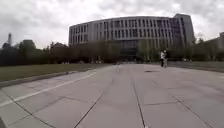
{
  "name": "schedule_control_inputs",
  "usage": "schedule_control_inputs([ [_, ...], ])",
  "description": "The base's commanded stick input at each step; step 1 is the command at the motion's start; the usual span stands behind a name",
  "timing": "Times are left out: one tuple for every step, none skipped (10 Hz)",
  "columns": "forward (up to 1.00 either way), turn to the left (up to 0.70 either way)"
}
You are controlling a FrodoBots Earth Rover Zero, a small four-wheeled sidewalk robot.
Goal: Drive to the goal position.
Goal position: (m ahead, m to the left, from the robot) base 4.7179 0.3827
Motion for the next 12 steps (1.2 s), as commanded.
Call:
schedule_control_inputs([
  [0.7, 0.14],
  [0.7, 0.14],
  [0.7, 0.14],
  [0.7, 0.14],
  [0.7, 0.14],
  [0.7, 0.14],
  [0.7, 0.14],
  [0.7, 0.14],
  [0.7, 0.14],
  [0.7, 0.14],
  [0.7, 0.14],
  [0.7, 0.14],
])
